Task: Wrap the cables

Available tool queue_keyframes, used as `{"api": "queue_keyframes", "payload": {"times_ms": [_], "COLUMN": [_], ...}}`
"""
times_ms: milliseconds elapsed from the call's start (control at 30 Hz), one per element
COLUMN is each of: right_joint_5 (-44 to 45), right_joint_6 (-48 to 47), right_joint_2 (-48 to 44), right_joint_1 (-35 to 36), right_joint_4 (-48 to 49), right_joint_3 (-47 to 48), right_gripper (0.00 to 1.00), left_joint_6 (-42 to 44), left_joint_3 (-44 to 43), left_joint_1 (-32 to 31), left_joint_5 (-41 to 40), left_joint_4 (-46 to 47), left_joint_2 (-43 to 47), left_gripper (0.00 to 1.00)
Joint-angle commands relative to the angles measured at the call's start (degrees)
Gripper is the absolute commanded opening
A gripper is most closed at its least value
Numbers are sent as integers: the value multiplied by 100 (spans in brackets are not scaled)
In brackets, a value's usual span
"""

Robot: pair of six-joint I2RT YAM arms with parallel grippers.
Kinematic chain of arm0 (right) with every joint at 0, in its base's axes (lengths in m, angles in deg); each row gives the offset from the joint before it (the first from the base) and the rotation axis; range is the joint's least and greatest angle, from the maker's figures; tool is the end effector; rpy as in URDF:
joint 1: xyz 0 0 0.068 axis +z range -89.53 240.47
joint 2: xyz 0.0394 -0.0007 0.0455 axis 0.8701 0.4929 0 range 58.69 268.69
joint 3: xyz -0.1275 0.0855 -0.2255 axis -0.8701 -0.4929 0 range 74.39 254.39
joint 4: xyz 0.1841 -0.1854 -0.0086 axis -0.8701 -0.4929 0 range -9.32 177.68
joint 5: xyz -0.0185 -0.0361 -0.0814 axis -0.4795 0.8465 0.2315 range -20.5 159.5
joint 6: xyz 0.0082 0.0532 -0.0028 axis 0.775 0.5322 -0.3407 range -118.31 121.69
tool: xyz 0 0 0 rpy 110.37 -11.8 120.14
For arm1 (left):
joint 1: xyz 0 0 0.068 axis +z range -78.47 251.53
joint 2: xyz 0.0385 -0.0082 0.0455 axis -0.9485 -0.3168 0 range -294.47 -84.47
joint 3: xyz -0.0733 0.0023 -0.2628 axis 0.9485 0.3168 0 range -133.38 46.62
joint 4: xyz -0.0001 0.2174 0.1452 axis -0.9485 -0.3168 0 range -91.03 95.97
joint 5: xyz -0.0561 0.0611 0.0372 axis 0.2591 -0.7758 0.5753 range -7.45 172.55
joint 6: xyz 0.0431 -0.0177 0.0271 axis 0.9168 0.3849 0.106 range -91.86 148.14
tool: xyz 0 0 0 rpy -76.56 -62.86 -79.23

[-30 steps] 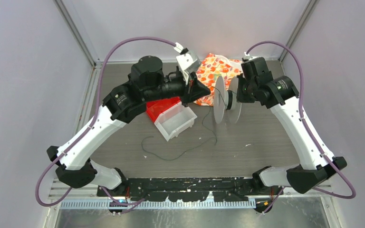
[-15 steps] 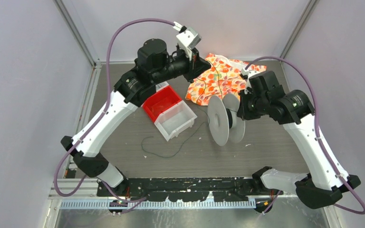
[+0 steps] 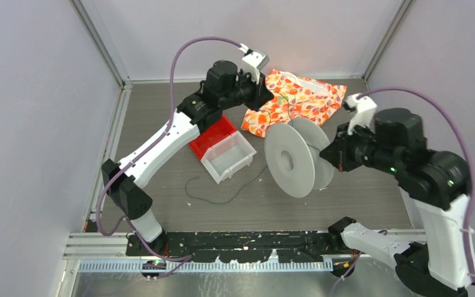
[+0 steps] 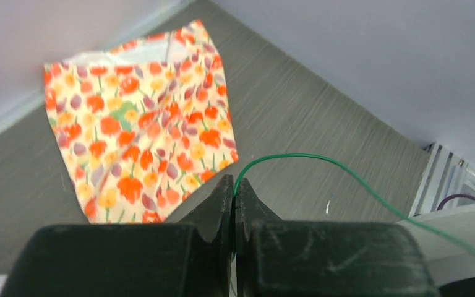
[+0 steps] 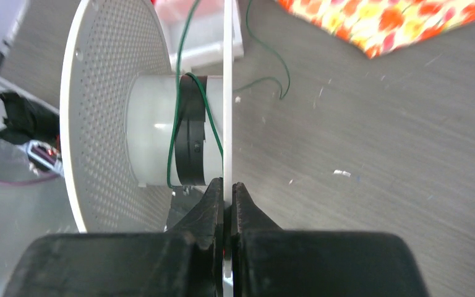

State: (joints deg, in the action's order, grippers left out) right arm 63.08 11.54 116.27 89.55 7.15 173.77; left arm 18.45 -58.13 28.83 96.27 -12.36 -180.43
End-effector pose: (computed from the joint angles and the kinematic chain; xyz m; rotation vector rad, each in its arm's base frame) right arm 0.0913 0.0553 0.4759 -0.4428 2.2451 0.4866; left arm 0.2789 -0.2689 0.4549 0.6890 1.6789 -0.8694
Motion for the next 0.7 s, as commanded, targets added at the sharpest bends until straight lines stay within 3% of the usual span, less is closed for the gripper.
{"api": "queue_keyframes", "payload": {"times_ms": [0,400,667], "right_joint_5": [489,3170,4035], "right_joint_6": [331,1887,2226], "right_joint_2": [-492,-143,204], "right_joint_1": [18,12,17], "right_joint_4": [968,2705,3741], "right_joint_3": [658,845,279], "right_gripper": [0,0,0], "left_joint_6": [-434,-1181,-1488], "left_joint_3": [686,1357,1590], "left_joint_1": [51,42,-31], "left_joint_5": [118,1044,1426], "left_joint_4": [628,813,867], "left_joint_2": [88,187,165], "left_gripper": [0,0,0]}}
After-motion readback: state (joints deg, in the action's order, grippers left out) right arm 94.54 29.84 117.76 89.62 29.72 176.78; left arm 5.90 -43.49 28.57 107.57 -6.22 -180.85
